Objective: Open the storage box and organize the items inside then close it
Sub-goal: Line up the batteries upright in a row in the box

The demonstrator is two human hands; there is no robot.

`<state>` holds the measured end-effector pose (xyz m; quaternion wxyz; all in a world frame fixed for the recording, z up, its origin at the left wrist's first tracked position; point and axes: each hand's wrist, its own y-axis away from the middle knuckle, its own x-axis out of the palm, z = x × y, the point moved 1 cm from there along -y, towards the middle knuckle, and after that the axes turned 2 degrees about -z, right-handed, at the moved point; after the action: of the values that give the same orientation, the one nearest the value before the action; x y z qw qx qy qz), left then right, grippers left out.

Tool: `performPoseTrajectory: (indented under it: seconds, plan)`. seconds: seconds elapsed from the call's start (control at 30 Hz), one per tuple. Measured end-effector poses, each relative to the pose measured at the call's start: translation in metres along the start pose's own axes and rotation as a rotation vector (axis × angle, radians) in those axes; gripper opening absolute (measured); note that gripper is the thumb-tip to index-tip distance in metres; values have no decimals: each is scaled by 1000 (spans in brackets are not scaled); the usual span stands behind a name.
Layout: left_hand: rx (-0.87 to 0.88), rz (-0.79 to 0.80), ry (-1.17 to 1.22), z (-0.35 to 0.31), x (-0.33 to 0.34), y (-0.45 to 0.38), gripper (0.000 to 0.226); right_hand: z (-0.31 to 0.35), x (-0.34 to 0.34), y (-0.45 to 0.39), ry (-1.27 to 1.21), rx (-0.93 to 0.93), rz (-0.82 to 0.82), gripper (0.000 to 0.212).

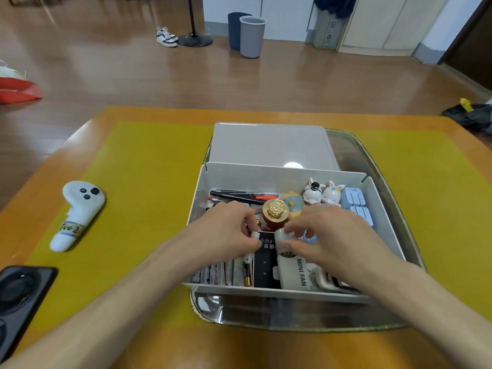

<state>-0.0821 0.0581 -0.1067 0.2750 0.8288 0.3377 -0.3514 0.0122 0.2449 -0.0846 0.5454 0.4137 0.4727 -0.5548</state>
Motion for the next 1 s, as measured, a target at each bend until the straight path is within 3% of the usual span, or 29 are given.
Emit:
performPoseTrajectory:
  seconds: [0.23, 0.4, 0.5, 0.57, 0.77, 0.87, 1.0]
  plan:
    - [-66, 104, 152, -12, 21, -1, 11, -10, -15, -7, -27, 70, -77, 23]
    - [-45, 37, 118, -12, 3, -1, 10, -7, -7, -20, -80, 33, -123, 26]
    - [-14, -88, -14, -2, -22, 0, 7, -3, 0, -33, -76, -14, -84, 50]
    - [50, -166, -130, 7, -37, -1, 8, 1, 5, -40, -49, -46, -28, 55]
    - [375, -146, -634, 22, -39, -10, 17, 9, 8, -48, 62, -113, 11, 34]
    - [379, -137, -761, 27, -31, -17, 24, 8, 6, -48, 71, -93, 3, 33]
    - [331, -177, -766, 24, -26, -30, 15, 6, 4, -51, 70, -77, 17, 35]
